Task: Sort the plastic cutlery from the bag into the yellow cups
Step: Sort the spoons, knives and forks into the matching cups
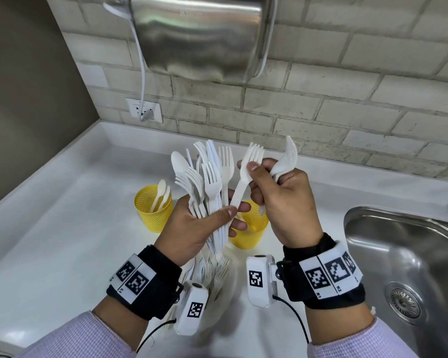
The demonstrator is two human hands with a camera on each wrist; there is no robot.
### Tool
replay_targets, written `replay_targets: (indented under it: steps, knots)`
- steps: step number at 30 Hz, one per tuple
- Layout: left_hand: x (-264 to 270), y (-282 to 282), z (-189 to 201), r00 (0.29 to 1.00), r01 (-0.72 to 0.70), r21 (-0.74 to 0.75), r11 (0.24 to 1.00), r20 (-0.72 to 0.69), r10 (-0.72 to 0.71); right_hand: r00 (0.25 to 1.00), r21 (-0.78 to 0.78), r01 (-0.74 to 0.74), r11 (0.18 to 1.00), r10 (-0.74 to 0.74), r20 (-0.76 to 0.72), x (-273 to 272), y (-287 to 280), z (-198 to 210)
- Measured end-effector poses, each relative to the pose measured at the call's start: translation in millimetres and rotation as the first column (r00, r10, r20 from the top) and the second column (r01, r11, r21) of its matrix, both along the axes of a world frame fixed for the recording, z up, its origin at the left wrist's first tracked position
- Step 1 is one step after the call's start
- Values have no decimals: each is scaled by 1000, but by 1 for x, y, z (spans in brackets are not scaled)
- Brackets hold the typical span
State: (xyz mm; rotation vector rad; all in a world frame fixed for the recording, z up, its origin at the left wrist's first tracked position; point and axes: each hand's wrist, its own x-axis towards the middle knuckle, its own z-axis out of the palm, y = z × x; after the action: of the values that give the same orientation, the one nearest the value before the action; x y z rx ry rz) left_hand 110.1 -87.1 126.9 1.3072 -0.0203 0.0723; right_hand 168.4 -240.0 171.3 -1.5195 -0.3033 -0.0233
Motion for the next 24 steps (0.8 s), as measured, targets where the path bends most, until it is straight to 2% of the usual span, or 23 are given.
replay_targets:
  steps: [6, 8, 10, 12, 15, 17, 19, 21, 24]
  knots:
    - [2, 1, 2, 999, -34, 34, 999, 7, 33, 991, 249, 127, 960, -111, -75, 8, 0, 1]
    - [2, 1, 3, 1000, -25, 37, 999, 16, 24, 984, 311, 143, 940, -102, -144, 8, -2, 4]
    - [1, 0, 4, 1000, -10, 21, 1000, 21, 10, 976, 434, 69, 898, 30, -217, 8, -5, 7]
    - [2, -1, 5, 1000, 7, -11, 1000, 28, -7, 943, 548, -69, 833, 234, -237, 8, -8, 8]
    - [3, -2, 2, 998, 35, -41, 999, 45, -33, 879, 553, -231, 801, 415, -234, 8, -7, 7]
    - [4, -1, 1, 998, 44, -52, 998, 43, -41, 889, 481, -267, 835, 406, -211, 7, -6, 8]
    - [4, -1, 0, 997, 62, -54, 997, 47, -59, 924, 437, -243, 866, 345, -168, 6, -5, 11]
    - [4, 1, 0, 996, 70, -48, 996, 52, -68, 955, 470, -175, 865, 266, -134, 7, -5, 15]
    - [3, 1, 0, 996, 84, -49, 995, 44, -82, 982, 595, -45, 803, 147, -123, 12, -11, 21]
